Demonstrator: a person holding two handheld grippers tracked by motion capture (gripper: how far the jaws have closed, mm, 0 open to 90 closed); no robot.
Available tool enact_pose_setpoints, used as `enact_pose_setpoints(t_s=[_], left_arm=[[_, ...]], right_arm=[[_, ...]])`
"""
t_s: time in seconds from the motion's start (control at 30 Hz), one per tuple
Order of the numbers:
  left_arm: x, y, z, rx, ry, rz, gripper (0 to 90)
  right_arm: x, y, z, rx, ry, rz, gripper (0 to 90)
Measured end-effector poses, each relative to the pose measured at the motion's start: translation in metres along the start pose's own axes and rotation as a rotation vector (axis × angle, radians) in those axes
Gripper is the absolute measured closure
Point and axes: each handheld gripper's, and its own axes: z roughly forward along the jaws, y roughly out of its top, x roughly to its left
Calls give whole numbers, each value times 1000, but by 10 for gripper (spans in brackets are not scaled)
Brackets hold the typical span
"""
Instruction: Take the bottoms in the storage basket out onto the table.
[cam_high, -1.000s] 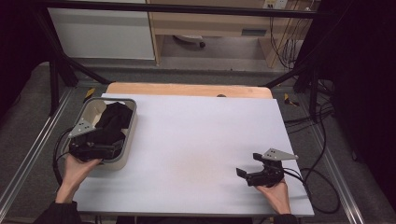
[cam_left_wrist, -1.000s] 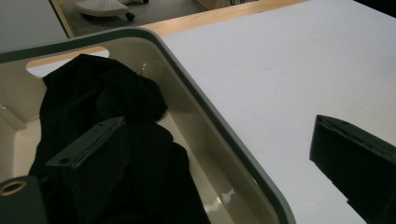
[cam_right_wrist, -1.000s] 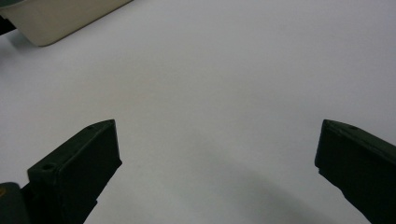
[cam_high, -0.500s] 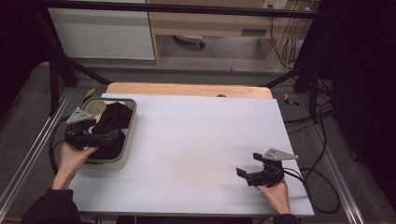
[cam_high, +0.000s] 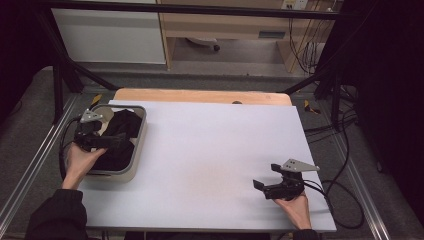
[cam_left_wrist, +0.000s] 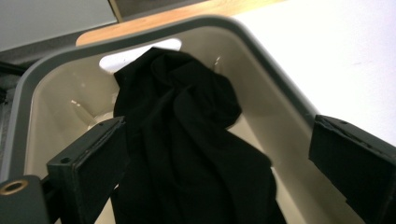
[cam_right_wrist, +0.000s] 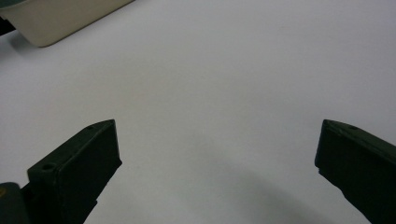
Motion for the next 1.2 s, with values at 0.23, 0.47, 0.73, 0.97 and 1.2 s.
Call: enact_pose_setpoints(t_s=[0.23,0.47,0.73,0.97,1.2], left_arm=[[9,-2,16,48,18,-18,48],[9,-7,27,107,42,-10,48],[5,-10,43,213,72,15,48],[5,-13,51,285,93,15,48],[5,-15,57,345,118,16,66]], right_arm=[[0,0,0,1,0,0,6],[0,0,0,4,-1,2,6],[0,0,0,3,0,2,6],[0,0,0,4,1,2,6],[0,0,0,4,2,-1,6]])
